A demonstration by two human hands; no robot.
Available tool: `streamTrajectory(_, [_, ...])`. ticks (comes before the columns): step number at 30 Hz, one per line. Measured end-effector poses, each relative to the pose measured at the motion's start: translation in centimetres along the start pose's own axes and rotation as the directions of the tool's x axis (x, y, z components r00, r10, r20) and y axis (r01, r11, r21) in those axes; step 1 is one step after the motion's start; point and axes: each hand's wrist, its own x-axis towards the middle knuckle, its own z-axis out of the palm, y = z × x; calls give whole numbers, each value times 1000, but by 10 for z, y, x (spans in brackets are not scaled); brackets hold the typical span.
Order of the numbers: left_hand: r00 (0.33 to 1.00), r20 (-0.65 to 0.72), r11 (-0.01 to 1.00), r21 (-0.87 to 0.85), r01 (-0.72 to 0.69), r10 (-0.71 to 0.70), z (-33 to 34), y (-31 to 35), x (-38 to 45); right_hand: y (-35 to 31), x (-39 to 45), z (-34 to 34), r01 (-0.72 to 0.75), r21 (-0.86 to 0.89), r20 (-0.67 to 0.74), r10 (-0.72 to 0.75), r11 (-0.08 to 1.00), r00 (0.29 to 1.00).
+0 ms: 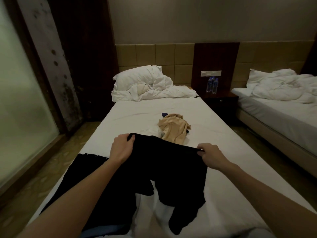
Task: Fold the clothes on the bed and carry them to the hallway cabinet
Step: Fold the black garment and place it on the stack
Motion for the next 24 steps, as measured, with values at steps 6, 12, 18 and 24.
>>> streamTrajectory(6, [993, 12, 925, -364, -105, 118, -35, 25, -15, -20, -21, -23, -184, 450, 67, 173, 874, 983])
streamTrajectory(12, [988, 55, 899, -424, -108, 145, -75, 30, -36, -22, -49, -48, -62, 132, 113, 47, 989, 992])
streamTrajectory(18, [983, 60, 885, -448, -128, 173, -92, 64, -64, -37, -77, -81, 36, 91, -310, -6, 995, 951])
streamTrajectory(24, [948, 30, 874, -398, -278, 316, -123, 107, -74, -58, -114, -134, 229, 214, -586, -63, 950, 808])
